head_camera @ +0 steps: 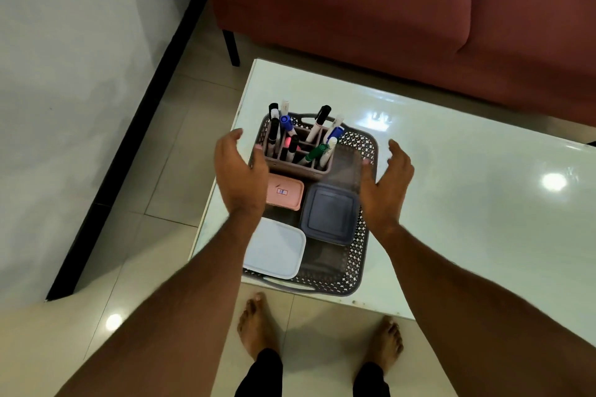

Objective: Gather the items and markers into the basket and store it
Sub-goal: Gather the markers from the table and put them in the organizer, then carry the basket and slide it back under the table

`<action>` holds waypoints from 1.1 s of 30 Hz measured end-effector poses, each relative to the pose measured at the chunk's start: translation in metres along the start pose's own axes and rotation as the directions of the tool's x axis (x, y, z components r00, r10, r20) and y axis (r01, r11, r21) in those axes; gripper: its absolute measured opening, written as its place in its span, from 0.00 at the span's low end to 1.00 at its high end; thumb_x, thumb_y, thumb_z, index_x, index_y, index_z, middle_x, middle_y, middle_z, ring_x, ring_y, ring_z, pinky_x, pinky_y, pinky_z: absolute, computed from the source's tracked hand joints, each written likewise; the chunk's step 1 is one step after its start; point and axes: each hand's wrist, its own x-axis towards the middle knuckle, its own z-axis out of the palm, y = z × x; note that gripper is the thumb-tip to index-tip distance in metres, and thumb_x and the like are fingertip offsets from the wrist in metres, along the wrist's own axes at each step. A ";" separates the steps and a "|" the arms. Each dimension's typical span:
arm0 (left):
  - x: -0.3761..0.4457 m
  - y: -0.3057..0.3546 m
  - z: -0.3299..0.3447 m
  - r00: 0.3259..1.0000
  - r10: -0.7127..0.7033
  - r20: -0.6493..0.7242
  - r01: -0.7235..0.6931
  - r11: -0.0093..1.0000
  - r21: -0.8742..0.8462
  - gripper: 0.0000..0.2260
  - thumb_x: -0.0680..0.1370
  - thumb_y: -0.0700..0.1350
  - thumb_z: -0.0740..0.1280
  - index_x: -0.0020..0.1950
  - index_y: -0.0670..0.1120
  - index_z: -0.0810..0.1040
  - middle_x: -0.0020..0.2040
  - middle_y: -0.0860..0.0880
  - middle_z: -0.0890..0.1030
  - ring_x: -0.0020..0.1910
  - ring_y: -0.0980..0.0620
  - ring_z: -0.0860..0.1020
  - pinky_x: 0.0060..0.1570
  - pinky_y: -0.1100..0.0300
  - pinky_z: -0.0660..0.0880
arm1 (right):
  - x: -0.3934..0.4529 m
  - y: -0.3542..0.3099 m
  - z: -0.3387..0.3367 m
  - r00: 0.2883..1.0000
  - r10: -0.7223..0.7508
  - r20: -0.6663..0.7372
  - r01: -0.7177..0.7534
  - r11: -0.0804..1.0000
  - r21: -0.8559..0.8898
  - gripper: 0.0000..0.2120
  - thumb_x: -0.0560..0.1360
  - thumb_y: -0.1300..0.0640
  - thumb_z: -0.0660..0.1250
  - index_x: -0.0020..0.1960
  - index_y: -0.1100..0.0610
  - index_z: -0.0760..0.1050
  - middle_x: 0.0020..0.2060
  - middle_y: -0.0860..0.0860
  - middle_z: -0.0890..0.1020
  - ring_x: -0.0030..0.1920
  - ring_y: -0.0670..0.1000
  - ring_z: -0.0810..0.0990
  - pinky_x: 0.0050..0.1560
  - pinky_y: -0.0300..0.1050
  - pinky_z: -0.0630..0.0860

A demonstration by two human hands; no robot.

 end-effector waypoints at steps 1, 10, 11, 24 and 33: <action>0.005 -0.010 -0.005 0.997 -0.056 0.053 0.056 0.998 0.018 0.19 0.79 0.44 0.70 0.69 0.42 0.75 0.65 0.46 0.78 0.64 0.50 0.76 0.64 0.67 0.73 | -0.007 0.008 -0.003 0.997 0.073 0.028 -0.073 0.997 0.013 0.30 0.82 0.48 0.66 0.79 0.53 0.62 0.75 0.53 0.69 0.73 0.56 0.69 0.74 0.60 0.70; -0.001 -0.046 -0.028 0.839 -0.159 0.520 0.223 0.973 -0.062 0.16 0.81 0.39 0.67 0.69 0.47 0.77 0.57 0.54 0.83 0.58 0.53 0.81 0.62 0.54 0.78 | -0.055 0.030 -0.009 0.925 0.272 0.265 -0.336 0.911 0.238 0.26 0.83 0.61 0.65 0.79 0.55 0.64 0.71 0.52 0.75 0.67 0.53 0.76 0.68 0.51 0.76; -0.002 -0.047 -0.028 0.832 -0.159 0.531 0.224 0.973 -0.061 0.17 0.81 0.38 0.66 0.69 0.47 0.77 0.57 0.53 0.83 0.58 0.51 0.81 0.62 0.54 0.77 | -0.058 0.029 -0.009 0.928 0.253 0.273 -0.323 0.911 0.256 0.25 0.82 0.64 0.64 0.78 0.54 0.66 0.69 0.50 0.76 0.66 0.51 0.76 0.66 0.47 0.76; -0.007 -0.064 -0.031 0.790 -0.250 0.560 0.324 0.945 -0.034 0.20 0.82 0.33 0.61 0.72 0.46 0.75 0.63 0.47 0.82 0.64 0.47 0.80 0.66 0.44 0.76 | -0.070 0.036 0.000 0.944 0.240 0.227 -0.304 0.902 0.306 0.27 0.81 0.71 0.59 0.78 0.56 0.66 0.67 0.48 0.77 0.62 0.46 0.76 0.52 0.21 0.73; -0.023 -0.061 -0.030 0.790 -0.259 0.556 0.359 0.930 -0.077 0.21 0.82 0.32 0.59 0.71 0.47 0.77 0.62 0.48 0.83 0.63 0.48 0.81 0.65 0.45 0.77 | -0.070 0.041 -0.008 0.966 0.176 0.188 -0.230 0.919 0.320 0.23 0.81 0.71 0.56 0.70 0.57 0.75 0.61 0.49 0.83 0.56 0.36 0.81 0.54 0.27 0.77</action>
